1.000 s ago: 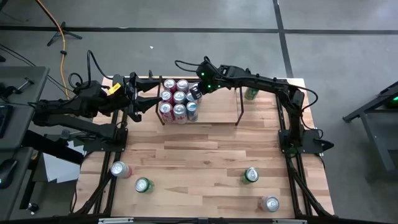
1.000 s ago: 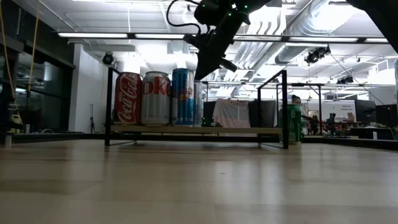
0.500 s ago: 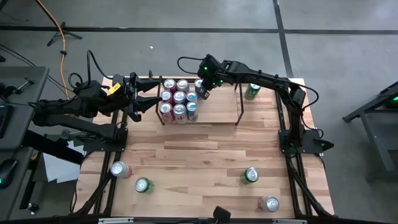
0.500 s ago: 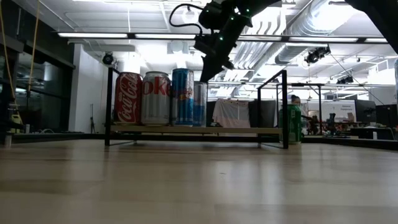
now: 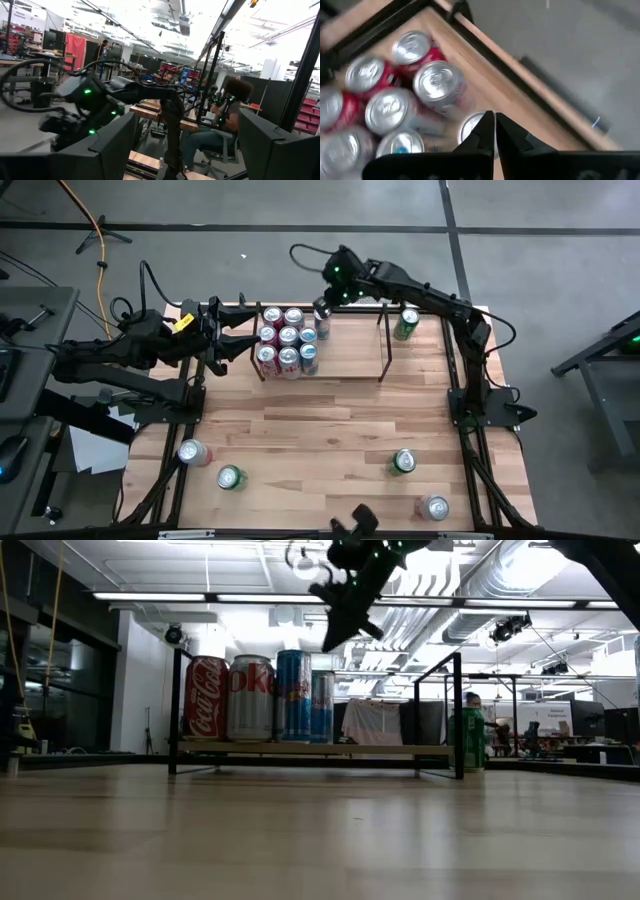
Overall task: Place canned beverage on shelf
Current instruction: Put the blue soda can on the shelf aligned with the other blue soda cans
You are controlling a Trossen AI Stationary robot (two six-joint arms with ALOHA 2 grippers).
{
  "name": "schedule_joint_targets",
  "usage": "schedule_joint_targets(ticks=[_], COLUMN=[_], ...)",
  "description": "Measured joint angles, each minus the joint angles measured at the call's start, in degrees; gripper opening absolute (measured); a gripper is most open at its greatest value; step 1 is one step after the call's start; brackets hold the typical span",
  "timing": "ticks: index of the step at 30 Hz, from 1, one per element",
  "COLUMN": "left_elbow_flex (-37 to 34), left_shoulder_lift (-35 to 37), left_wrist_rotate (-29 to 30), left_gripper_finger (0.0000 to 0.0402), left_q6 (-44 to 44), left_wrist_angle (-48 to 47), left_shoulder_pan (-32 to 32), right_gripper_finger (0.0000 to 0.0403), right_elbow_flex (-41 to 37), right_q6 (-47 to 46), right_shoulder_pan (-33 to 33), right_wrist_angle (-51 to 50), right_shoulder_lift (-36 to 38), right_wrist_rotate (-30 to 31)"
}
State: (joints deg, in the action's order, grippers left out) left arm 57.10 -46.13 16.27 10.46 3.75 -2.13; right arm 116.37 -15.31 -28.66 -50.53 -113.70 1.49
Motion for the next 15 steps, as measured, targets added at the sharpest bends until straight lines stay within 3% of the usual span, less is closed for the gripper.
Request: schedule_joint_targets(ticks=[5, 10, 15], left_elbow_flex=[0.00, 0.00, 0.00], left_shoulder_lift=[0.00, 0.00, -0.43], left_wrist_rotate=[0.00, -0.07, -0.04], left_gripper_finger=[0.0259, 0.0259, 0.0259], left_q6=[0.04, 0.00, -0.02], left_wrist_angle=[0.04, -0.02, -0.06], left_shoulder_pan=[0.00, -0.02, 0.09], right_gripper_finger=[0.0000, 0.0000, 0.0000], right_elbow_flex=[-0.58, -0.98, -3.54], right_q6=[-10.15, -9.09, -9.36], right_shoulder_pan=[-3.69, -5.78, -4.46], right_wrist_angle=[-5.40, -14.91, -10.25], right_shoulder_lift=[-0.10, -1.31, -1.78], right_wrist_rotate=[-0.04, -1.60, -3.77])
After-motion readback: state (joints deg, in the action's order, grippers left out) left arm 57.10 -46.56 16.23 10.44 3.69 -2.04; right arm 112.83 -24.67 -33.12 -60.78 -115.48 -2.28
